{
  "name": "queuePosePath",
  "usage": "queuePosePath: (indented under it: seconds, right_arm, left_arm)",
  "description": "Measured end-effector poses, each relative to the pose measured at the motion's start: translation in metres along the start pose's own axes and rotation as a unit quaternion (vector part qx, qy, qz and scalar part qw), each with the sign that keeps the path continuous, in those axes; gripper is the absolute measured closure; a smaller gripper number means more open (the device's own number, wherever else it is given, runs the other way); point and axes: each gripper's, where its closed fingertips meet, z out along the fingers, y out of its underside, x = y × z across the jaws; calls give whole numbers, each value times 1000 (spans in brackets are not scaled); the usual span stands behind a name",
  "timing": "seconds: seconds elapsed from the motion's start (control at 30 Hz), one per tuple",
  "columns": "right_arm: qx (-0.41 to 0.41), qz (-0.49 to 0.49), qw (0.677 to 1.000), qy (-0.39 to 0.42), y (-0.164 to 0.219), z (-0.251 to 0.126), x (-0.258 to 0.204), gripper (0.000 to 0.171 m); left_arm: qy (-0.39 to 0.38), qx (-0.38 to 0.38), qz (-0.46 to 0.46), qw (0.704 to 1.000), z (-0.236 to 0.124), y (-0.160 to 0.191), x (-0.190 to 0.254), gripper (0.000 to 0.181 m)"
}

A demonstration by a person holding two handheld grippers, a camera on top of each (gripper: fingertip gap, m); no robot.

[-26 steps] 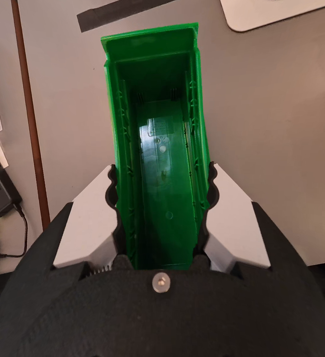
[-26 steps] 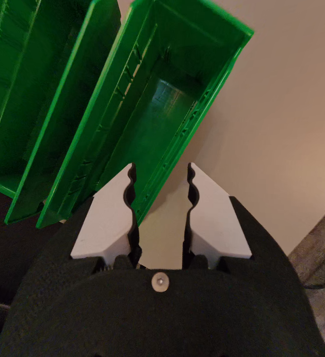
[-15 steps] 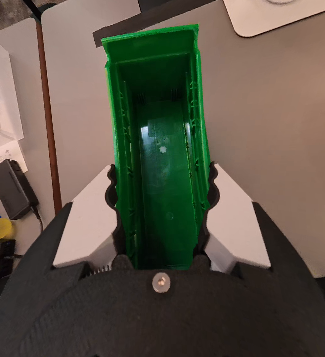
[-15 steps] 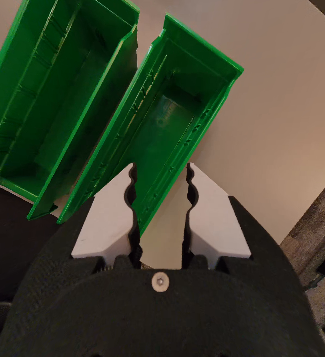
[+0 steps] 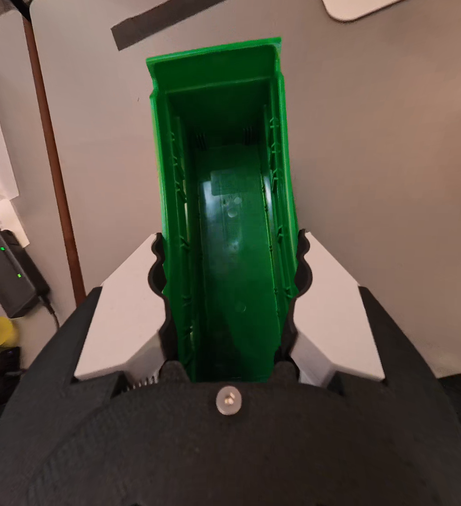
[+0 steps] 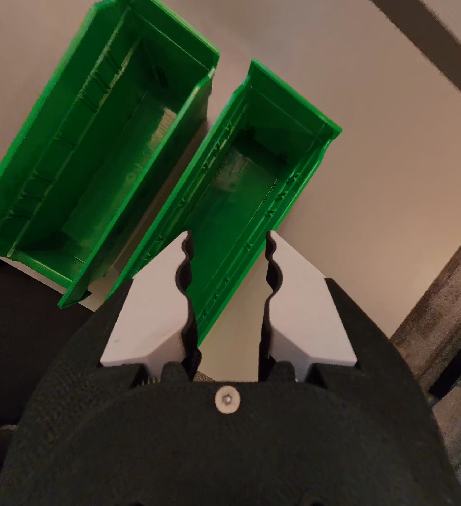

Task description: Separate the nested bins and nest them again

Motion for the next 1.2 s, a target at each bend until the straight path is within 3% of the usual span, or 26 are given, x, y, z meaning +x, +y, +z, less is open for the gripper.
queuePosePath:
  seconds: [0.03, 0.17, 0.33, 0.43, 0.53, 0.63, 0.7, 0.83, 0.93, 1.03, 1.13, 1.2]
  right_arm:
    - [9, -11, 1000, 9, -6, -7, -3, 118]
    - [110, -71, 991, 2, -69, -53, -60, 115]
    - [247, -178, 943, -133, -163, -69, -251, 115]
    - [268, -181, 915, -241, -198, -36, -368, 109]
    - [283, -185, 910, -239, -237, 34, -427, 117]
    - [267, -176, 915, -249, -258, 105, -458, 121]
    - [281, -173, 910, -250, -267, 132, -468, 124]
    - [330, -182, 892, -250, -277, 137, -475, 131]
    - [315, -202, 895, -245, -276, 148, -480, 140]
    - [302, -225, 891, -254, -273, 150, -488, 166]
    - [305, -235, 889, -249, -275, 152, -491, 167]
    - [293, -243, 891, -248, -272, 154, -489, 171]
  left_arm:
    - [-4, -5, 3, 1000, 1, 1, 0, 86]
    - [17, 9, -25, 999, -2, -2, 3, 85]
    - [28, 15, -29, 999, -1, -2, 9, 85]
    - [25, 2, -21, 999, 4, 4, 13, 85]
    - [34, 10, -22, 999, 4, 2, 18, 85]
    - [44, 16, -21, 999, 4, -1, 23, 85]
    - [52, 19, -20, 998, 5, -1, 27, 85]
    - [52, 24, -21, 998, 8, -1, 30, 86]
    - [58, 29, -17, 998, 7, -1, 32, 86]
    - [61, 37, -30, 997, 6, -3, 30, 90]
    - [70, 53, -46, 995, 1, -5, 25, 93]
    - [15, 82, -68, 994, -8, -9, -1, 146]
